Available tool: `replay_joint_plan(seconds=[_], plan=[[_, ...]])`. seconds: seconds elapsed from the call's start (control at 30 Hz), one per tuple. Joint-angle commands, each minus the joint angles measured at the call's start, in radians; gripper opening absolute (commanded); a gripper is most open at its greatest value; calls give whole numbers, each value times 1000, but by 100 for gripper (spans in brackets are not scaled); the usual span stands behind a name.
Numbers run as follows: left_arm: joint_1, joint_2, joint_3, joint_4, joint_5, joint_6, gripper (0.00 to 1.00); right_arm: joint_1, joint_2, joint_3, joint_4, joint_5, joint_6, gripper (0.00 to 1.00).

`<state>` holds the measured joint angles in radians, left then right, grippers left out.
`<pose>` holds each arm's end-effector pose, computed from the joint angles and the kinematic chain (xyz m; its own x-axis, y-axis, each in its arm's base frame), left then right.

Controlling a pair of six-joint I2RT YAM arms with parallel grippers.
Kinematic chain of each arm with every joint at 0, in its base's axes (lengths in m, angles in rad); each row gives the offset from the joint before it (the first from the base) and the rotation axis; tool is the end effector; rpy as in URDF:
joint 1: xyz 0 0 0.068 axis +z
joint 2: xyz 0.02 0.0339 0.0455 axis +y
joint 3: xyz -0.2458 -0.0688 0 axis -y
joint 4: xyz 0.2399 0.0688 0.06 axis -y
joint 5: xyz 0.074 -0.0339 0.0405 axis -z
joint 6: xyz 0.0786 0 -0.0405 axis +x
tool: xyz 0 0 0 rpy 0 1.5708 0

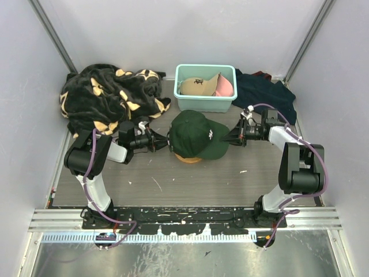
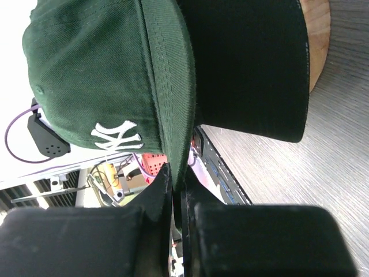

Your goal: Stack the hats

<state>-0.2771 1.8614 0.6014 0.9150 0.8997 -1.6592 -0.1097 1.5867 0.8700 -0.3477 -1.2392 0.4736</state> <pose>0.3069 -0.1513 0.0974 -0.8468 -0.4031 0.3469 -0.4016 0.0572 -0.9140 0.2989 0.0418 0.1598 -0.9652 0.2557 -0.0545 0.0225 0.2890 0.9571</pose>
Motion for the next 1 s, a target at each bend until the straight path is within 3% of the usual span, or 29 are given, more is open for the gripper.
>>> replay_joint_plan(seconds=[0.0,0.23,0.53,0.77,0.97], plan=[[12,14,-48,0,-20,2,2,18,66,30,-256,422,-243,1],[12,18,-58,12,-24,-1,2,43,91,68,-287,535,-267,1],[63,-39,-16,-53,-13,39,2,43,60,92,-280,491,-260,1],[199,-177,79,-381,35,258,26,43,50,88,-272,475,-249,1],[217,-220,115,-410,51,290,39,43,44,104,-277,463,-241,1]])
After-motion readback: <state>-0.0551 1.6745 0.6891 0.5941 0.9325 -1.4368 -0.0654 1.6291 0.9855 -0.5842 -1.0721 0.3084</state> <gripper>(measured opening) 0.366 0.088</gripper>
